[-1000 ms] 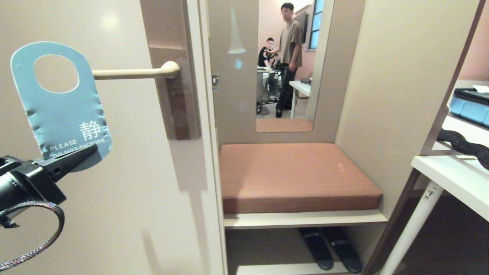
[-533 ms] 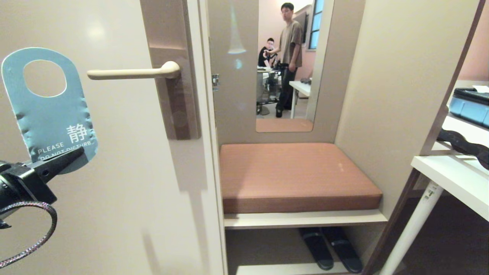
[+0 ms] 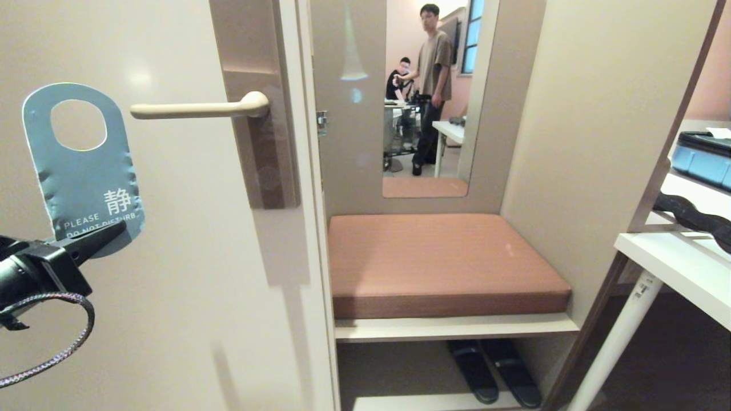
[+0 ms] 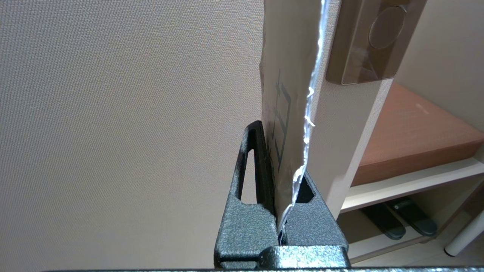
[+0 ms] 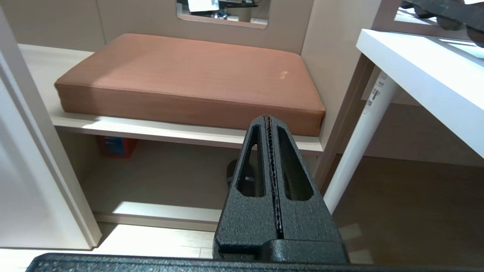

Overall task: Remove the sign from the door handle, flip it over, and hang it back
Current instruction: Hang the sign back with the other side facing out

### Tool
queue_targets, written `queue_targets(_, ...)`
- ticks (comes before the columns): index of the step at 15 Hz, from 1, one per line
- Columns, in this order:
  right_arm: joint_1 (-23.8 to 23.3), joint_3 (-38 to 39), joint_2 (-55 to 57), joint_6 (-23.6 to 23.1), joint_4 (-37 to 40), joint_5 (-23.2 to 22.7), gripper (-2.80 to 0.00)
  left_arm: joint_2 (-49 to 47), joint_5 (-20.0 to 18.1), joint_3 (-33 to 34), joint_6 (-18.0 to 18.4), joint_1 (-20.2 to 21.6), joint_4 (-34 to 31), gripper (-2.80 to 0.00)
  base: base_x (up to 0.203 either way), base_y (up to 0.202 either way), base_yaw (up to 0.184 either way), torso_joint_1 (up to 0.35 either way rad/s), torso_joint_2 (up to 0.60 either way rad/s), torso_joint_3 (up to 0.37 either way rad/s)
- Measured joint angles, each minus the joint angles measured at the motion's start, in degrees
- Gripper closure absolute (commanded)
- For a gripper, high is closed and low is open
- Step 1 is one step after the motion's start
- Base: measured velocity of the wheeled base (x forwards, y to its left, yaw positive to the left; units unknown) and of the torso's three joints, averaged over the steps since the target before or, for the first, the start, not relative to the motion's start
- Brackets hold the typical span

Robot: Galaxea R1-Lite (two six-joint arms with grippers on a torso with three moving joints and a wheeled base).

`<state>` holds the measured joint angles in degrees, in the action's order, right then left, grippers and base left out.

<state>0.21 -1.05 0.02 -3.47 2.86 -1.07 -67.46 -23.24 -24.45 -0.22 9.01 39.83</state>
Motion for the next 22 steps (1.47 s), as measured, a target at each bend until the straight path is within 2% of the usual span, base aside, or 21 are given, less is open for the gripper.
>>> queue_targets(7, 0.0, 0.0, 0.0, 0.0, 0.0, 0.0, 0.0, -4.3, 0.0, -4.3, 0.1, 0.0, 0.1, 0.0, 0.0, 0.0, 0.0, 0.0, 0.0, 0.0)
queue_targets(15, 0.0, 0.0, 0.0, 0.0, 0.0, 0.0, 0.0, -6.9, -0.2, -4.8, 0.5, -0.1, 0.6, 0.0, 0.0, 0.0, 0.0, 0.0, 0.0, 0.0)
queue_targets(22, 0.0, 0.0, 0.0, 0.0, 0.0, 0.0, 0.0, -10.1, -0.2, -4.9, 0.4, -1.2, 6.1, 0.0, 0.0, 0.0, 0.0, 0.0, 0.0, 0.0)
